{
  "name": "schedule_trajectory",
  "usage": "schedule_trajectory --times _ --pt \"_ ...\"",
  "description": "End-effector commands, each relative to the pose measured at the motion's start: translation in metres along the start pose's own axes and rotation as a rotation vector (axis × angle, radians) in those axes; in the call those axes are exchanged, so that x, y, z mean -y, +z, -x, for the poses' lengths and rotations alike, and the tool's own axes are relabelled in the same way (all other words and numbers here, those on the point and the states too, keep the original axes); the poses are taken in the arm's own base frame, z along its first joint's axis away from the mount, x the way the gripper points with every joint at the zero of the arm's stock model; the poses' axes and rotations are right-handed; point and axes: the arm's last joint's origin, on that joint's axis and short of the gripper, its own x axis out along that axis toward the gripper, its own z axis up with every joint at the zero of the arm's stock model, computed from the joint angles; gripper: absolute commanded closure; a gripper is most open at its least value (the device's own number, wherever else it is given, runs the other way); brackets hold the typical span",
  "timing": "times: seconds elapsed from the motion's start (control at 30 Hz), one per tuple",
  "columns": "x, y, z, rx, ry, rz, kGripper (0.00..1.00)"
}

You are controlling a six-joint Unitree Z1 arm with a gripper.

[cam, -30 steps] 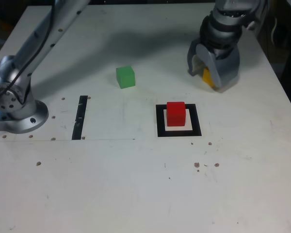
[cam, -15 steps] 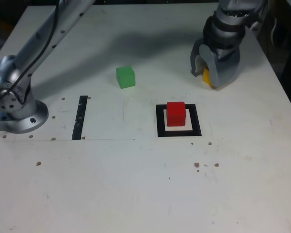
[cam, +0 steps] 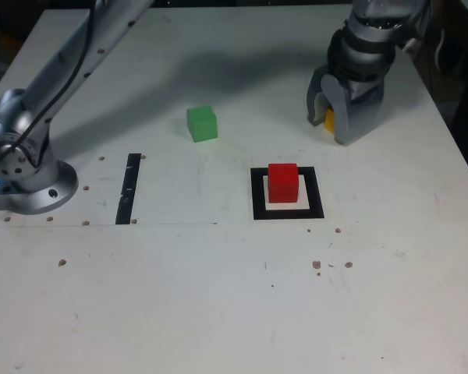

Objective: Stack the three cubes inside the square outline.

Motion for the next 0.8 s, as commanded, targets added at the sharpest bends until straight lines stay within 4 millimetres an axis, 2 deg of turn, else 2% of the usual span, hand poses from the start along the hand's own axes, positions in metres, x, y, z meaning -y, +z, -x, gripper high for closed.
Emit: schedule_trajectory --times 0.0,0.23,0.37,0.47,0.63,0.77 --pt "0.001 0.000 0.006 -0.004 0.012 0.026 0.76" --pt "0.011 -0.018 0.058 -0.042 0.035 0.219 0.77" --pt "0.031 -0.027 0.093 -0.033 0.042 0.417 0.80" --pt "0.054 -0.024 0.115 -0.020 0.039 0.524 0.80" --pt "0.087 -0.004 0.127 0.014 -0.038 0.554 0.83" --pt "0.115 0.009 0.123 -0.023 -0.100 0.636 0.86"
